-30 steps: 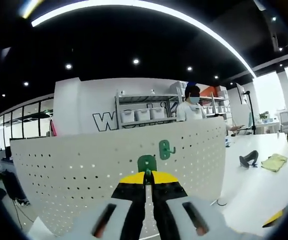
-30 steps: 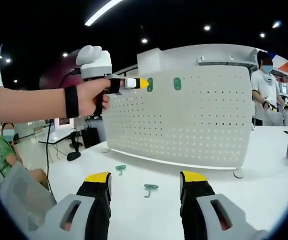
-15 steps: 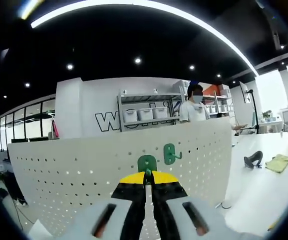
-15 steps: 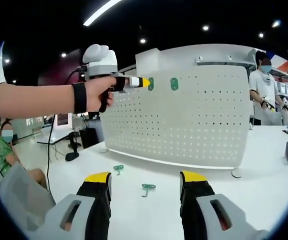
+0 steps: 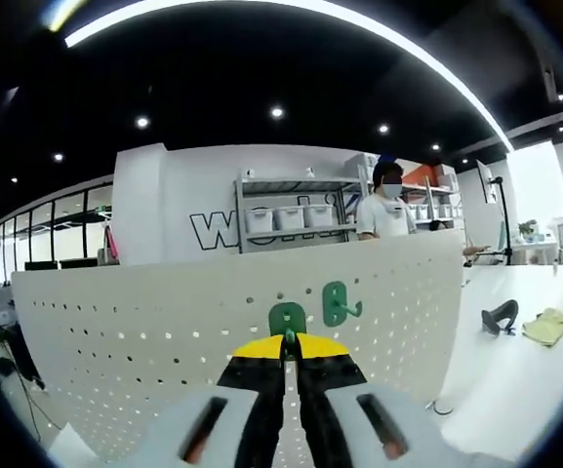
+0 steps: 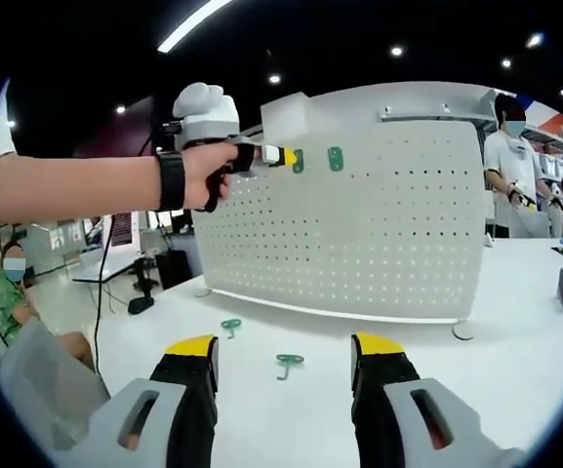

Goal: Insert the hook assembly into the mounting plate slot until the hook locks in place.

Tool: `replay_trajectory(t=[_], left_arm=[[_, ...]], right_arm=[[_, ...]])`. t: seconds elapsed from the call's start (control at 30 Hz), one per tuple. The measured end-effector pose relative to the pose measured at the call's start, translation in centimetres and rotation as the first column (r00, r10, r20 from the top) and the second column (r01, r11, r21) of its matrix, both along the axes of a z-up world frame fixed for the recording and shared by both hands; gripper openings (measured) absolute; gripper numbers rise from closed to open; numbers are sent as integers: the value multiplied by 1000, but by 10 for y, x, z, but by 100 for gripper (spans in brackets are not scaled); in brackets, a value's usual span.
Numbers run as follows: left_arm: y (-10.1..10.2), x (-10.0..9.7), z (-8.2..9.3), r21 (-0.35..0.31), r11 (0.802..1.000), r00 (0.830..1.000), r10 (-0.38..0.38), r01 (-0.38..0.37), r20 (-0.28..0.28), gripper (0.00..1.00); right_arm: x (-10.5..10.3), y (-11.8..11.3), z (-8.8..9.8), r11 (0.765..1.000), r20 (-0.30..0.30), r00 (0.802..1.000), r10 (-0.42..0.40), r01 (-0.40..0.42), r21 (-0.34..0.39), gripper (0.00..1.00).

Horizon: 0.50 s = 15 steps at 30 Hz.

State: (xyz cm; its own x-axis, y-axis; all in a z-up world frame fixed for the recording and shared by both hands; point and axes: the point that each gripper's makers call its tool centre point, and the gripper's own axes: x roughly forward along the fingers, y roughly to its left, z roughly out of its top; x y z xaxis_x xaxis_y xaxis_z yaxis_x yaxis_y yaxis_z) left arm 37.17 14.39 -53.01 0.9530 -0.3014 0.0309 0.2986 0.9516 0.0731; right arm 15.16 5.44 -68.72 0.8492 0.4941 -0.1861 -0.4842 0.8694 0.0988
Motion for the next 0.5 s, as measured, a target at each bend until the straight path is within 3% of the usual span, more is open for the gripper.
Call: replay_trajectory(t=[0.5], left_arm=[[-2,14,2,-27,999,999,37,-38,-30,3]], right_arm=[[1,-1,-2,1000,-5,1000,-3,3,21,55]])
